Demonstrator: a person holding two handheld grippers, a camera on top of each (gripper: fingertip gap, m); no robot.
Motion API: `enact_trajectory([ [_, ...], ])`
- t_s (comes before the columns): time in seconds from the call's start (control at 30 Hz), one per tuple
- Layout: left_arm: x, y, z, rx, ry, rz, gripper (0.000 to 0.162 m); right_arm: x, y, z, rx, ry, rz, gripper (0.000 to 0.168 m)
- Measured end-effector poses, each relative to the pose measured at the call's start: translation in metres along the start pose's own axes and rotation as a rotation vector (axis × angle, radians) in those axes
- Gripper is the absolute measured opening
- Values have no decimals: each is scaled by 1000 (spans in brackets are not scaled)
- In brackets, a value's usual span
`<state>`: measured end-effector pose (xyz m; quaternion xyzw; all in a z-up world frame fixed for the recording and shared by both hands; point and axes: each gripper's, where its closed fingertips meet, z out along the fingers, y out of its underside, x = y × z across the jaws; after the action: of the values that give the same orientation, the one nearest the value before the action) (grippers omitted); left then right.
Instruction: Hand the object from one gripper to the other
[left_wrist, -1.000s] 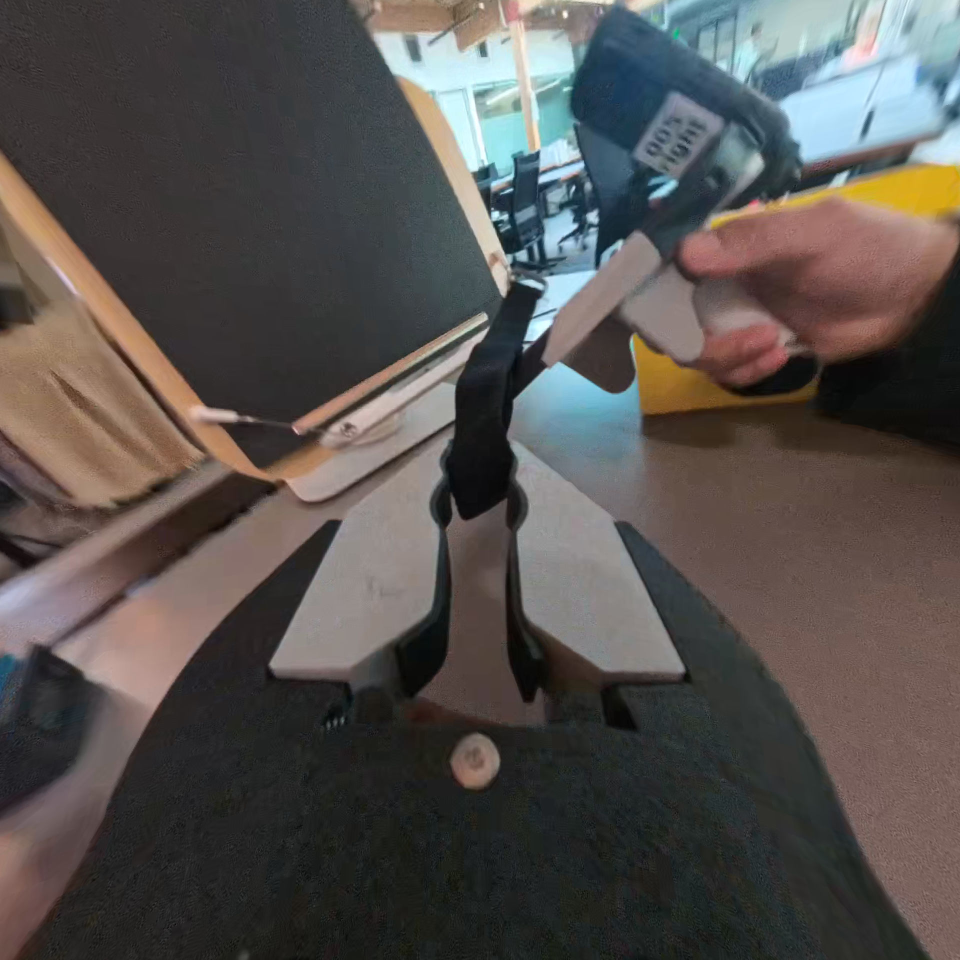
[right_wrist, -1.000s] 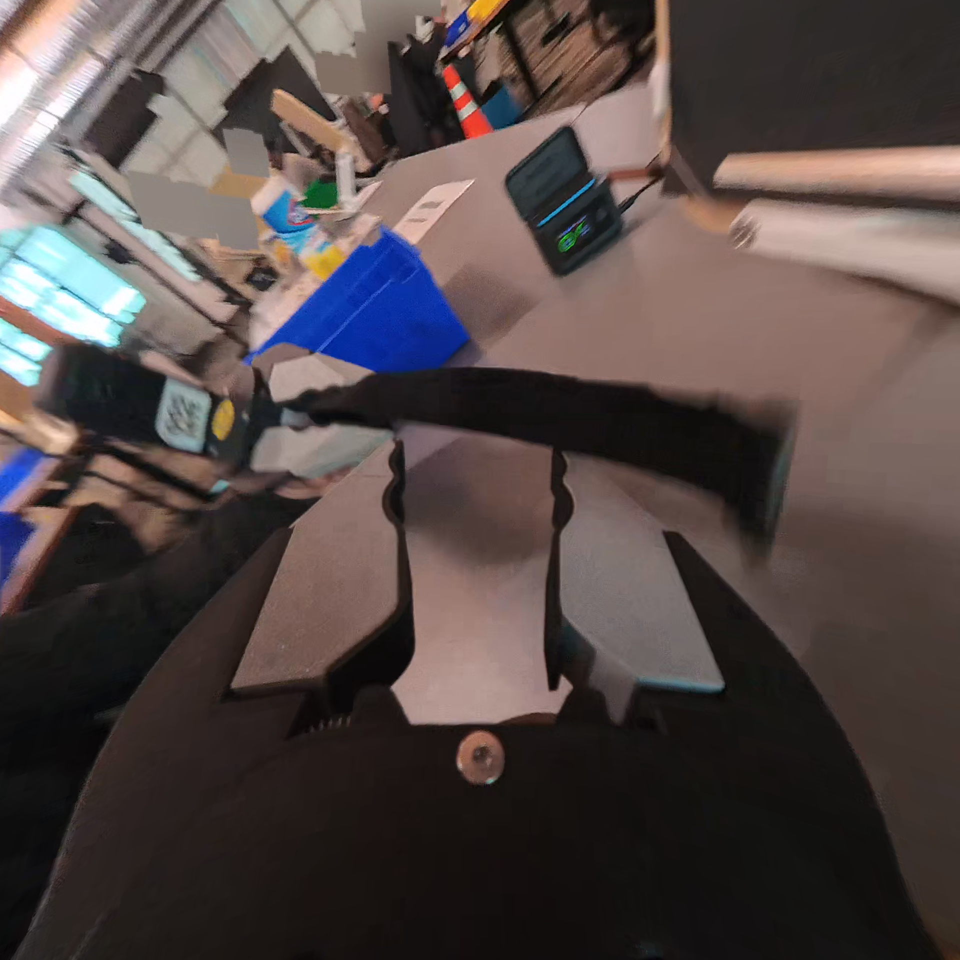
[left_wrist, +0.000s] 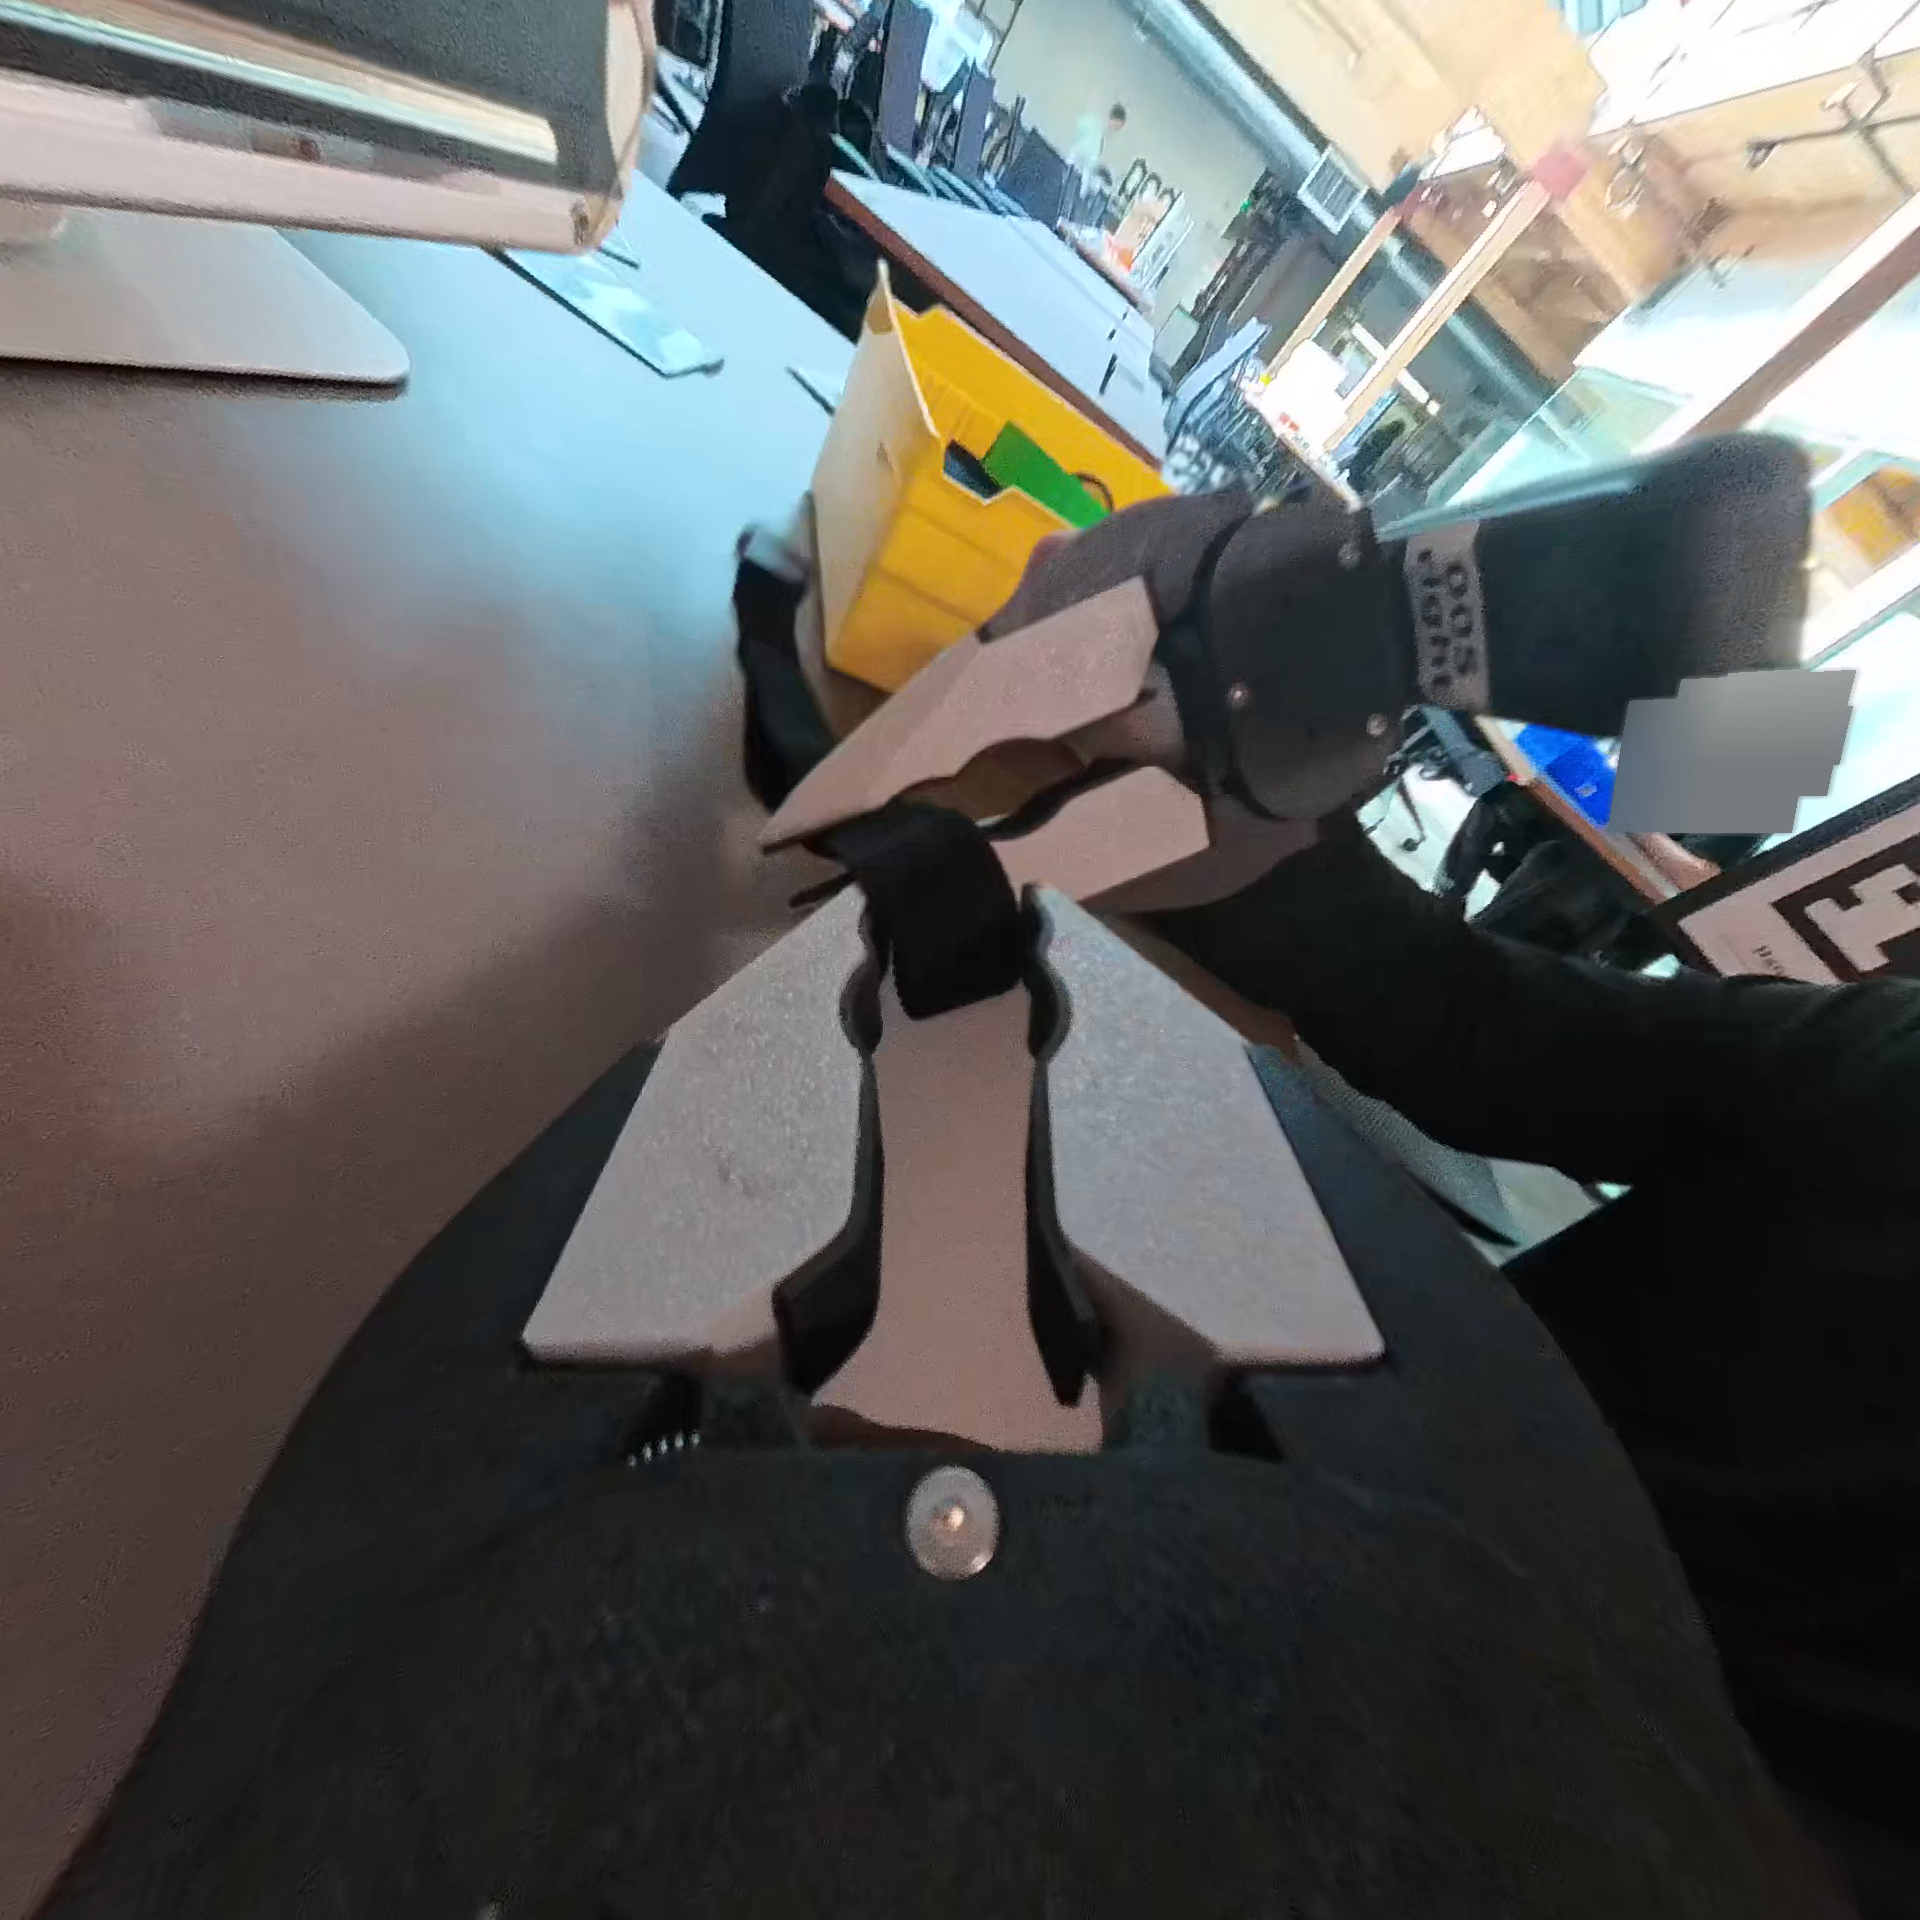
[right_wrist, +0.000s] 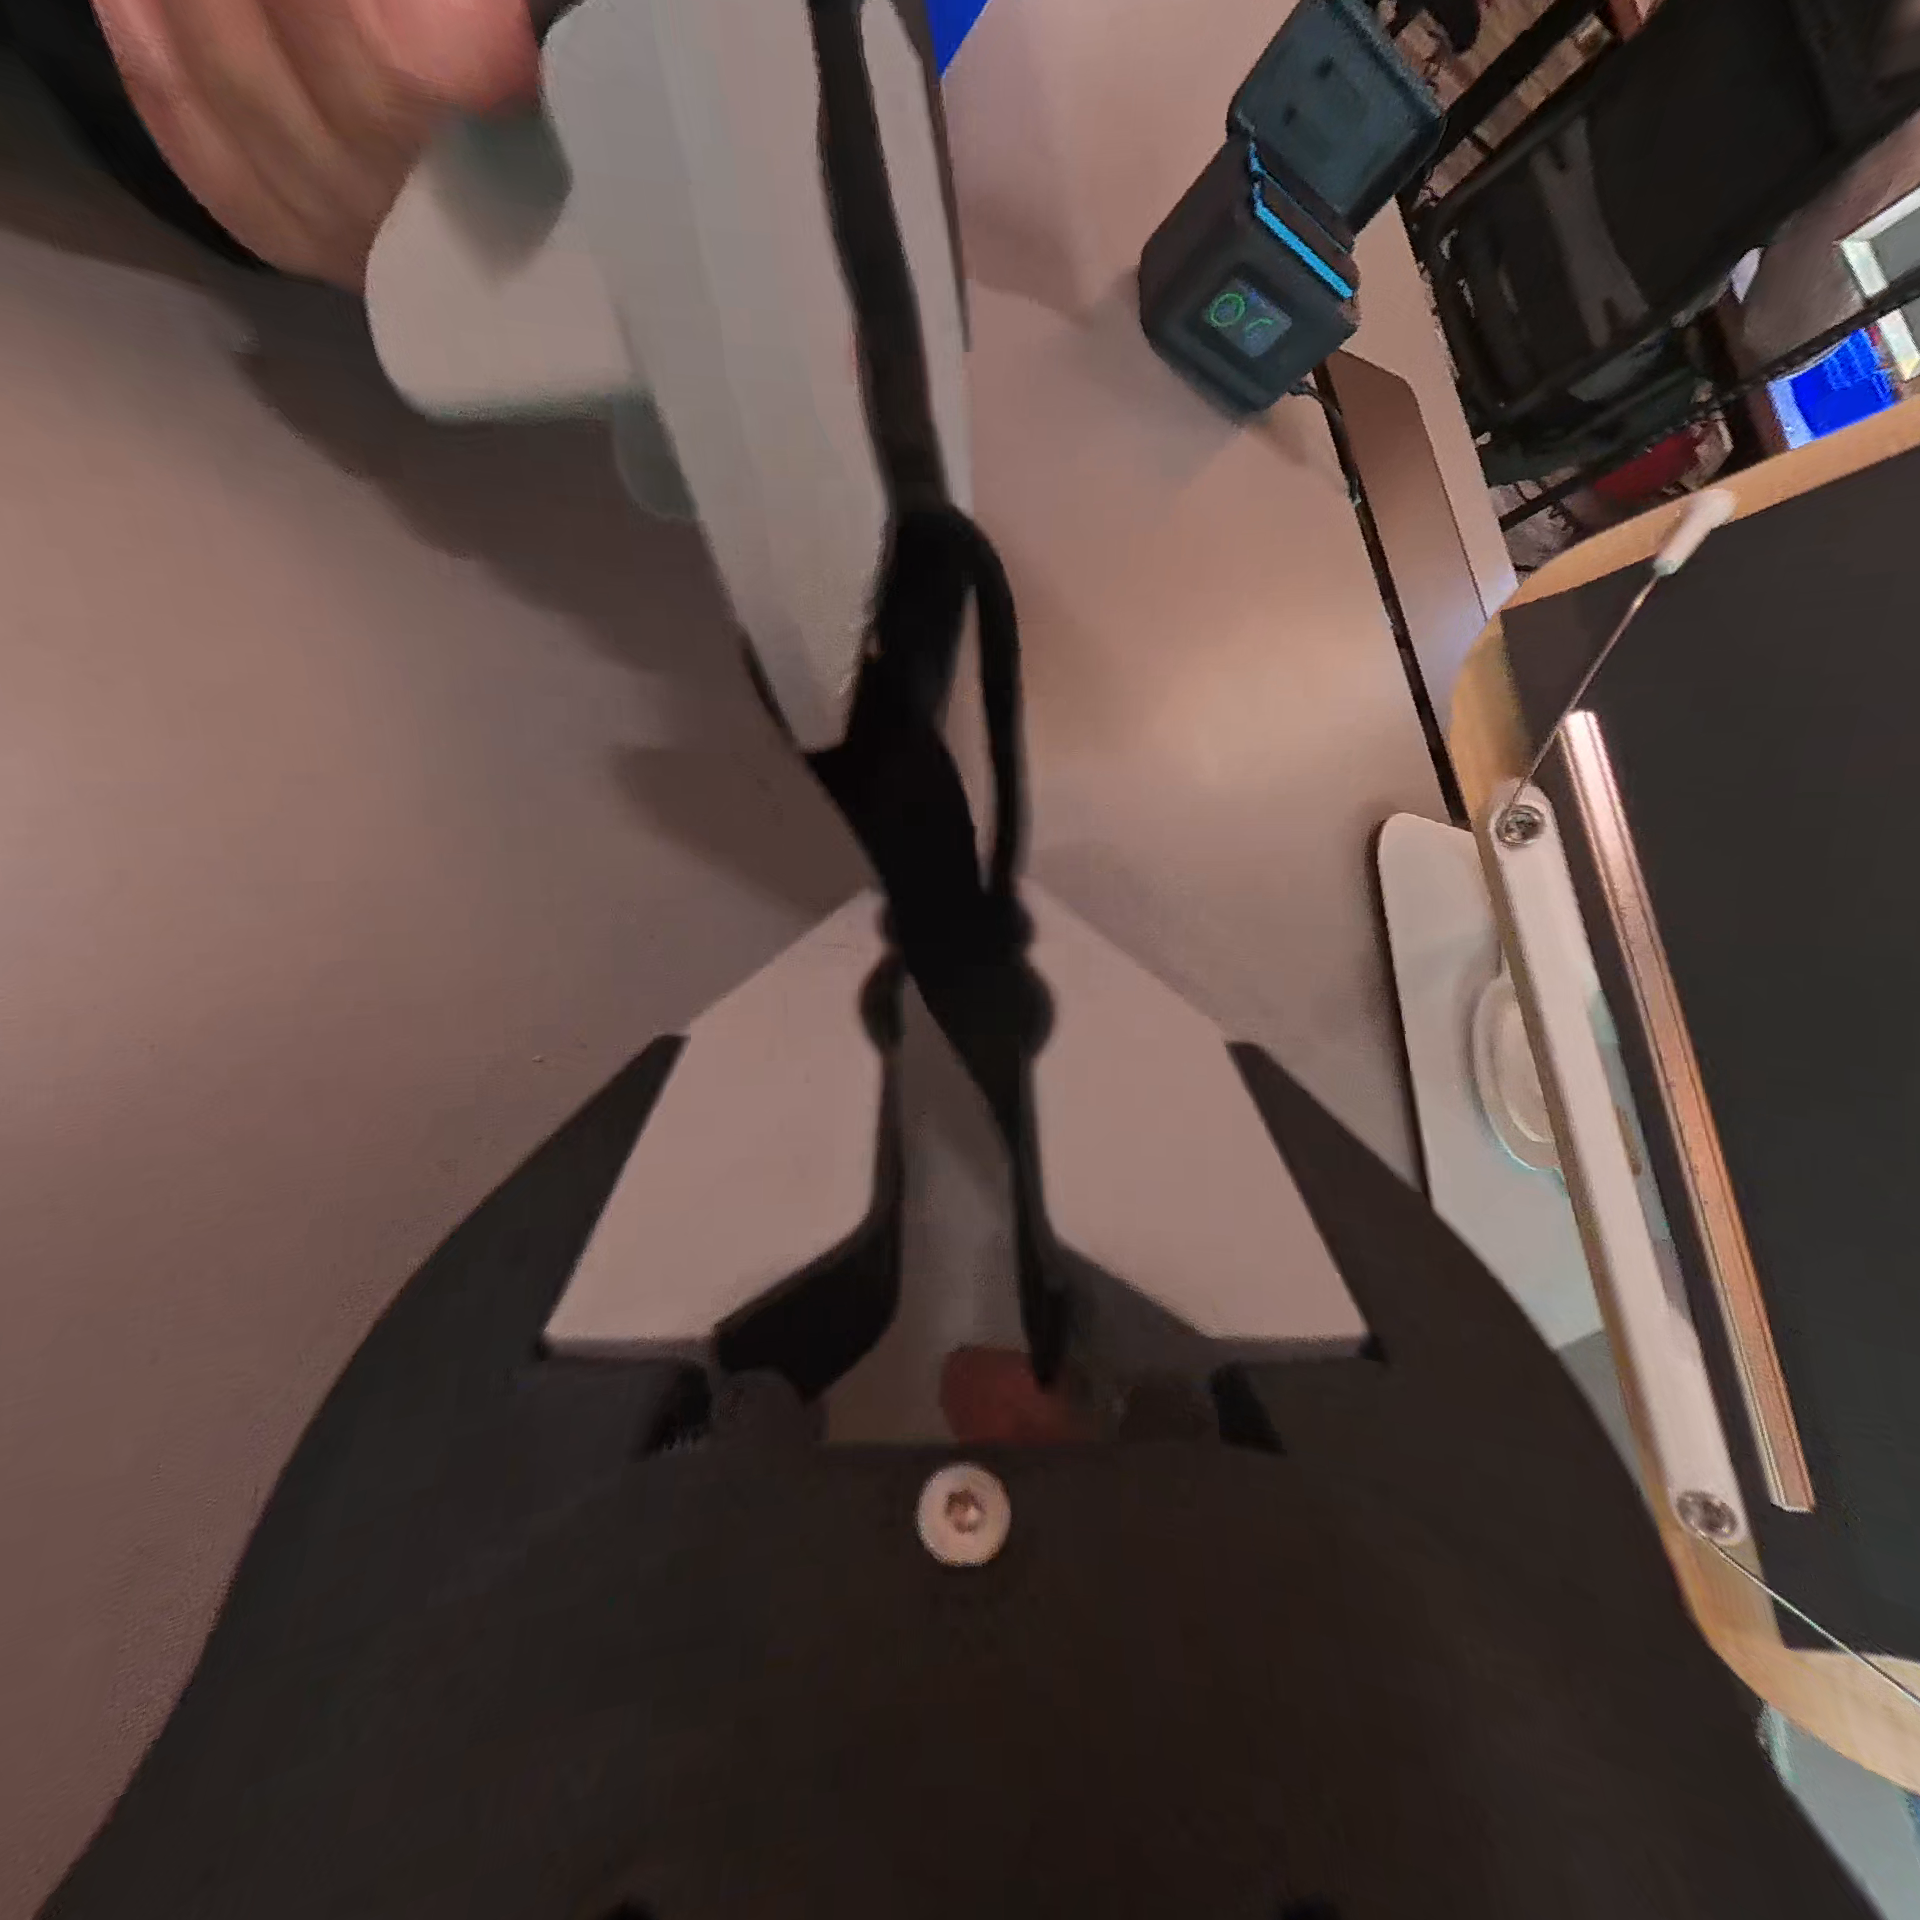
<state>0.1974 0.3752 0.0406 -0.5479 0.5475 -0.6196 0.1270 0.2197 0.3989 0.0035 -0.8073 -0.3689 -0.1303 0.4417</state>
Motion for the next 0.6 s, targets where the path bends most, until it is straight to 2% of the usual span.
enact_trajectory([
  [0.03, 1, -5, -3, 31, 17, -18, 24, 1, -1, 0, -1, 9, -3, 5],
  [0.1, 2, -16, -9, 92, 25, -19, 26, 8, -7, -2, 33, 30, 58, 2],
  [0.17, -7, -31, -18, 156, -87, 87, 33, 16, -11, -4, 76, -26, 249, 2],
  [0.27, -15, -38, -28, 141, -359, 443, 38, 19, -3, -3, 104, -184, 548, 1],
  [0.4, -16, -37, -21, 73, -662, 1000, 45, 9, 0, -8, 111, -434, 846, 1],
  [0.5, -11, -26, -6, -8, -762, 1354, 50, -11, -18, -26, 173, -737, 1024, 2],
  [0.6, -3, -19, 5, -35, -787, 1554, 50, -21, -20, -34, 161, -883, 1109, 2],
])
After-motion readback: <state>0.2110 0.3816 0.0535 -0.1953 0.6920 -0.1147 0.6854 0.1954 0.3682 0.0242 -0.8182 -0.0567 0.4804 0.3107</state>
